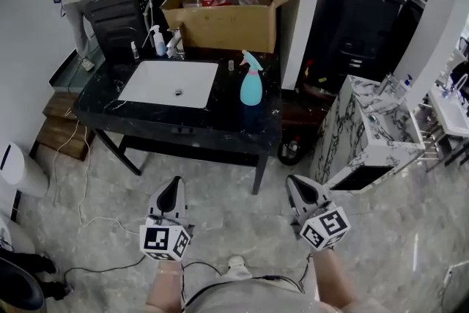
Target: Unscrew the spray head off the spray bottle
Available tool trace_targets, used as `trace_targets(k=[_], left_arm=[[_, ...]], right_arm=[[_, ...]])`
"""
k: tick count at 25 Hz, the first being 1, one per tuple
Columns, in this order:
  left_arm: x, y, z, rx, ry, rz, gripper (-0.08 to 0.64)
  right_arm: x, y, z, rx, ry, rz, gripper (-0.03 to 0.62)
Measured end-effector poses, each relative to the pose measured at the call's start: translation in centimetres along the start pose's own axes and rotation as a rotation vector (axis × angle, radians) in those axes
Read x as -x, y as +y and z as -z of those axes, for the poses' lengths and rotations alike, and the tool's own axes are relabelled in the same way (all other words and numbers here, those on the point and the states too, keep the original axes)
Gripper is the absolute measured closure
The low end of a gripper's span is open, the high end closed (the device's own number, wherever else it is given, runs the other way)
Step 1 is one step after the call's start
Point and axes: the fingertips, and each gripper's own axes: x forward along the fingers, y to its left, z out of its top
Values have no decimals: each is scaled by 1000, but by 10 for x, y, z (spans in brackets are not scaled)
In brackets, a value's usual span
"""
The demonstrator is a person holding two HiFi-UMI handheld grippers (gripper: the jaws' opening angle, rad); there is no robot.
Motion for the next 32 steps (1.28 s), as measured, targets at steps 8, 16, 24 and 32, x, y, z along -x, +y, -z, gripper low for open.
trace_targets(k=[8,16,24,32], left_arm=[[-29,4,24,30,40,39,554],[-71,-4,29,38,53,93,554],[-141,-3,21,35,35,121,554],[-208,-3,22,38,43,140,554]], right_arm=[[-22,-22,10,-22,16,37,588],[-57,-41,9,-42,20,33,588],[-117,-78,-5,-18,18,-13,588],[-177,-112,-8,-12,46,-70,588]])
